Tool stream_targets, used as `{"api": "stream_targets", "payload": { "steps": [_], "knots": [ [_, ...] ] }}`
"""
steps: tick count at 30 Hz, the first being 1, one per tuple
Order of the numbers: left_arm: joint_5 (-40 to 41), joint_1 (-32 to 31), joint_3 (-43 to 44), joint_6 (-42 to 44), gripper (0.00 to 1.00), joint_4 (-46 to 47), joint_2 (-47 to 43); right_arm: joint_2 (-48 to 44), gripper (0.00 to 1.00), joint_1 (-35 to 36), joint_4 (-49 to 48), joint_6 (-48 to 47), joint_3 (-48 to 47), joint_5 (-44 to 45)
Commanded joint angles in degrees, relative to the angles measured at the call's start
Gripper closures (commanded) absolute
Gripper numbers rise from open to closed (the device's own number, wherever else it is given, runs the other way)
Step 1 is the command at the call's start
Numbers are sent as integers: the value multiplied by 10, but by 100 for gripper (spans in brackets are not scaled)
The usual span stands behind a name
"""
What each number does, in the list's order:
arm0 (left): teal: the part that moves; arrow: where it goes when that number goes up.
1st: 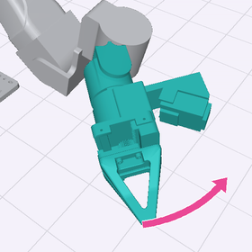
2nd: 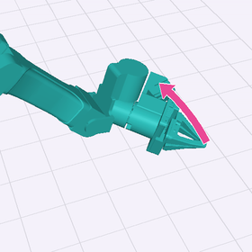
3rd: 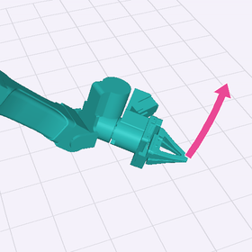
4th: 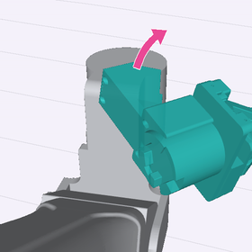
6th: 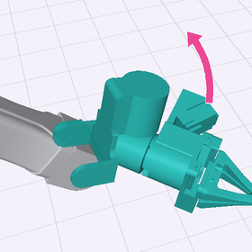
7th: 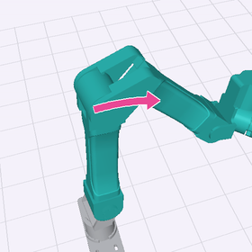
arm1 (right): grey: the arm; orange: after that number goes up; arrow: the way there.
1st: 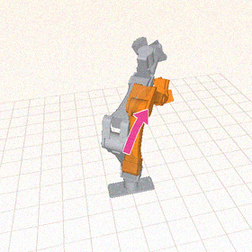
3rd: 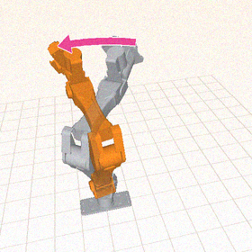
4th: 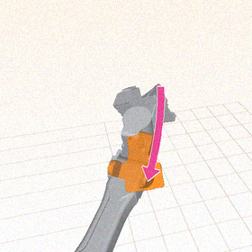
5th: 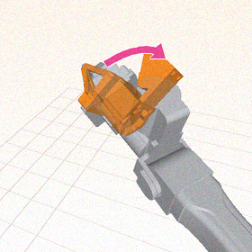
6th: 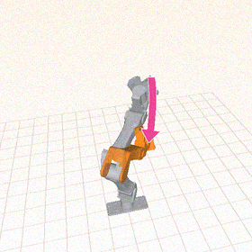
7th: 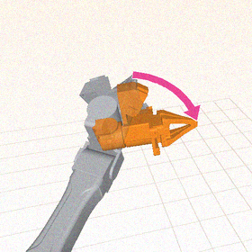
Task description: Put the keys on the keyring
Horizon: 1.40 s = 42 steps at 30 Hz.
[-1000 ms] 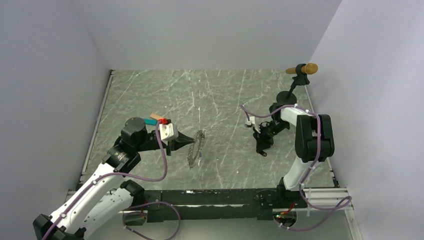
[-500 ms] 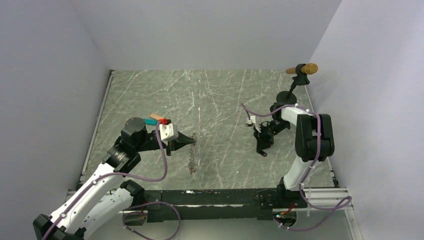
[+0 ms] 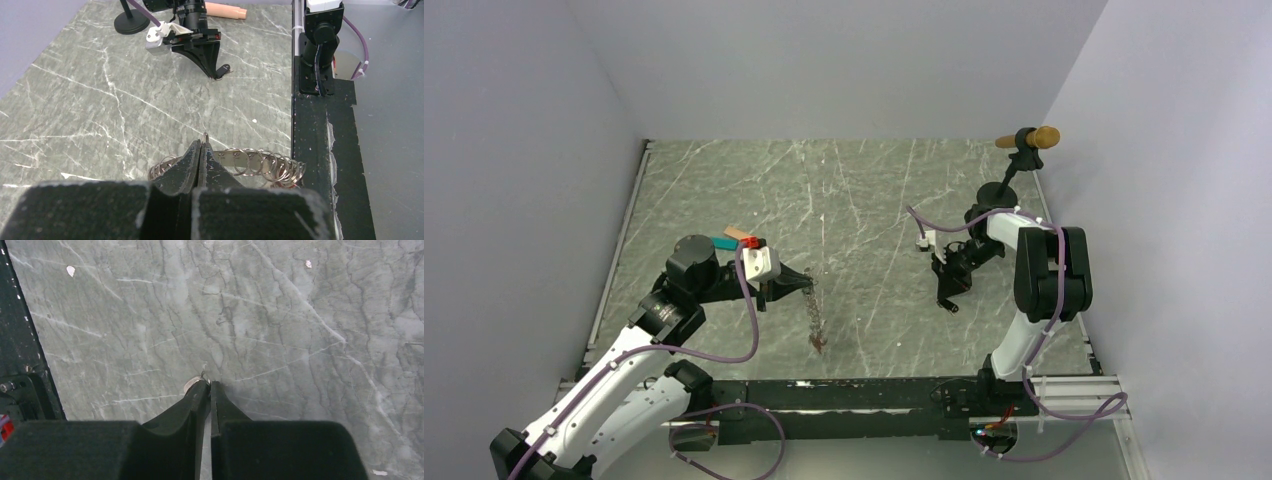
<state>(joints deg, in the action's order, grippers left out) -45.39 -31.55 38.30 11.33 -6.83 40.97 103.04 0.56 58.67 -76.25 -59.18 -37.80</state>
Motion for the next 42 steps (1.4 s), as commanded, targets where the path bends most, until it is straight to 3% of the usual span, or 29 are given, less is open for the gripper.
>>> {"api": "stream_targets", "payload": {
  "steps": [1,3,12,17,23,29,34,38,42],
  "knots": [
    [-15,1,19,10,100,22,-6,3,93,-3,13,-10,-21,-16],
    [-15,2,19,10,100,22,-5,4,100,-3,19,-13,-23,-18],
    [-13,2,19,11,100,22,-4,-41,100,-3,33,13,-55,-42],
    [-9,2,15,5,100,30,0,-68,100,-3,142,9,-151,-136],
    [-1,2,1,-51,100,117,9,-114,100,9,270,-31,-266,-245],
    [2,0,37,-109,100,197,46,-208,100,110,272,-79,-268,-281],
    [45,-28,61,-98,100,220,82,-220,100,184,271,-37,-332,-285],
    [113,-67,18,-57,100,296,80,-235,100,209,222,21,-351,-270],
    [151,-91,-35,-26,100,396,65,-258,100,221,192,-23,-304,-267]
  ]
}}
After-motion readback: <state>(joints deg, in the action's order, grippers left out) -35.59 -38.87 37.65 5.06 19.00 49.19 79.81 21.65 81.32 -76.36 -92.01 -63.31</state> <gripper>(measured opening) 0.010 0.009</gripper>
